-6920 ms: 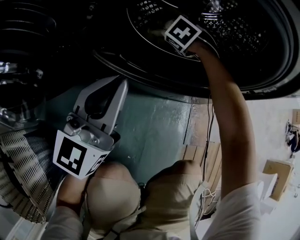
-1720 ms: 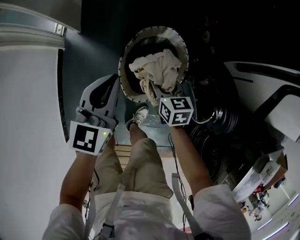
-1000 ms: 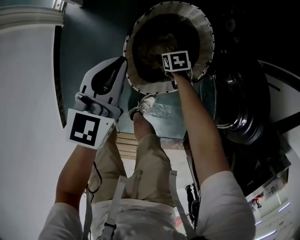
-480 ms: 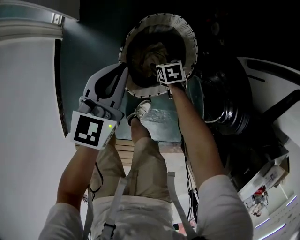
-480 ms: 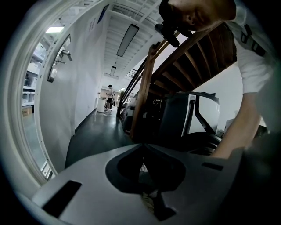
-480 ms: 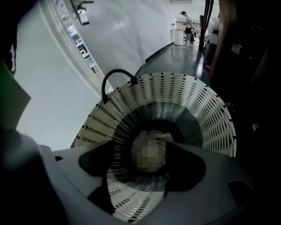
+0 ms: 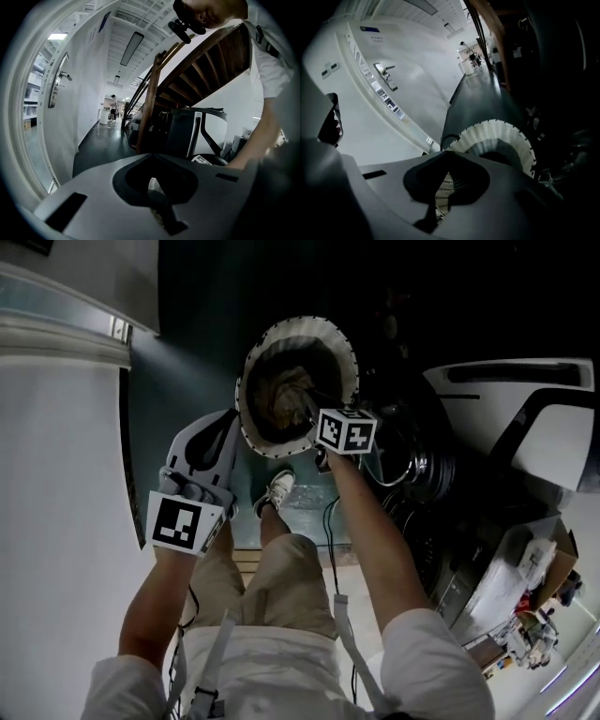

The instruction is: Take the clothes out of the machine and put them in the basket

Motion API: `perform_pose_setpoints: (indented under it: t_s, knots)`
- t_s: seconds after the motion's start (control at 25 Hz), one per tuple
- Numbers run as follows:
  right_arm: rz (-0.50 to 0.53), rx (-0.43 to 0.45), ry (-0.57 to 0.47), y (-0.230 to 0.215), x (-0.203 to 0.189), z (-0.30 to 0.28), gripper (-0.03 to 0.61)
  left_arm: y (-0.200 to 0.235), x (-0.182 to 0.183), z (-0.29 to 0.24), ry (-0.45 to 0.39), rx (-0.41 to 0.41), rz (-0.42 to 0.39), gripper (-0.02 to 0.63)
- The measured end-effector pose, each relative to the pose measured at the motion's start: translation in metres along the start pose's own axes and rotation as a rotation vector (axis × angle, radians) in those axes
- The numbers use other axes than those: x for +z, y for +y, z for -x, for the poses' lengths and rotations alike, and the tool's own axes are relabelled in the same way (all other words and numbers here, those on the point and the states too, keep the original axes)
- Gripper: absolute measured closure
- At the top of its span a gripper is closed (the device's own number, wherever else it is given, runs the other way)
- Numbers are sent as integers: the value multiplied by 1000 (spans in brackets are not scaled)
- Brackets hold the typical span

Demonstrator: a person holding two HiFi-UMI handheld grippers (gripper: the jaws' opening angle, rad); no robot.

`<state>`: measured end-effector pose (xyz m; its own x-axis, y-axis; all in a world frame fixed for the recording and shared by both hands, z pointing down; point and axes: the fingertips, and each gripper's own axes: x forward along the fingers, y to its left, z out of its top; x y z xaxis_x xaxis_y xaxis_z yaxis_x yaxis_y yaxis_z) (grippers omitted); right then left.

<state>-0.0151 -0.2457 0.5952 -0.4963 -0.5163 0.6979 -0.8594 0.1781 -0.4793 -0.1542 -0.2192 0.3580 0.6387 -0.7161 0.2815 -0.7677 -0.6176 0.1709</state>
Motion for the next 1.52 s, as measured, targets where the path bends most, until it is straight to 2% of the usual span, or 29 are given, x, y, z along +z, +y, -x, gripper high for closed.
perform_pose_setpoints:
  t_s: [0.24, 0.48, 0.68, 0.84, 1.0, 1.16, 1.36, 1.52]
  knots:
    - [7, -62, -157, 30, 76, 86, 565, 3, 75, 22, -80, -20, -35, 600]
    - [36, -16, -378, 91, 158, 182, 565, 13, 148, 49, -161, -14, -57, 600]
    - [138, -50, -572, 144, 230, 267, 565, 21, 212, 74, -228, -4, -80, 600]
    - [231, -52, -717, 191, 270, 339, 565, 22, 266, 102, -309, 5, -103, 600]
    - [310, -30, -800, 235, 284, 404, 565, 23, 301, 132, -365, 29, -144, 600]
    - [347, -34, -883, 261, 284, 454, 565, 25, 325, 165, -415, 59, -148, 600]
    - [393, -79, -976, 278, 273, 509, 565, 29, 355, 210, -483, 107, -167, 600]
    - [485, -132, -985, 285, 263, 541, 565, 32, 372, 235, -518, 138, -188, 600]
